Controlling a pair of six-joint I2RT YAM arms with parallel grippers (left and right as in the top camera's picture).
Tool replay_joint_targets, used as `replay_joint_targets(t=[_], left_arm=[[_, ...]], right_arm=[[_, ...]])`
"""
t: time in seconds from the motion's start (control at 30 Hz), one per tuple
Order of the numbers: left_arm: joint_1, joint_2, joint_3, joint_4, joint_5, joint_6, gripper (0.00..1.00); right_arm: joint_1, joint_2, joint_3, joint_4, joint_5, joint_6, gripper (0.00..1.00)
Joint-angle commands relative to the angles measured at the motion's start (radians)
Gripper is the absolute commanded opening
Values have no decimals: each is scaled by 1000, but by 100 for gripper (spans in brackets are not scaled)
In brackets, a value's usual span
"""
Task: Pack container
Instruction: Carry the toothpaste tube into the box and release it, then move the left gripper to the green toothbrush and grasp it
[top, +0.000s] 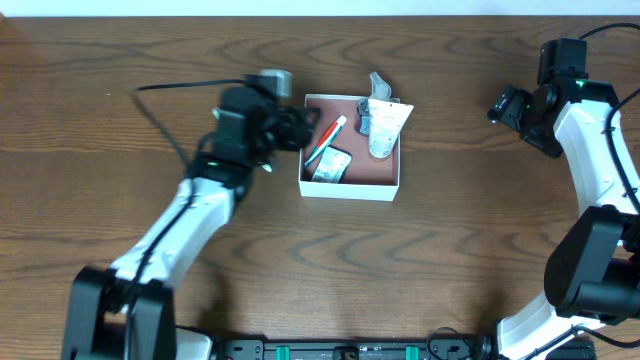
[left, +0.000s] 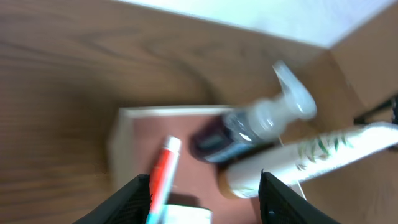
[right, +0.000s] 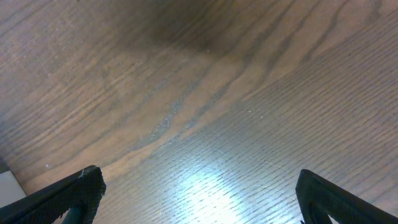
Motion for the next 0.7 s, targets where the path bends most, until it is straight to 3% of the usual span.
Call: replay_joint_targets(t=[0.0, 0.17, 0.3, 0.47, 0.67], left_arm=[[93, -98, 18, -34, 5, 7, 56], [228, -116, 18, -148, -80, 15, 56], [255, -53, 18, -212, -163, 15, 56], [254, 66, 18, -187, -187, 14, 56], [235, 179, 18, -122, -327, 15, 56]], right_arm=[[-2, 2, 9, -1, 4, 15, 99], [-2, 2, 9, -1, 4, 15, 99], [-2, 2, 9, -1, 4, 15, 99], [-2, 2, 9, -1, 4, 15, 99], [-2, 2, 9, -1, 4, 15, 99]])
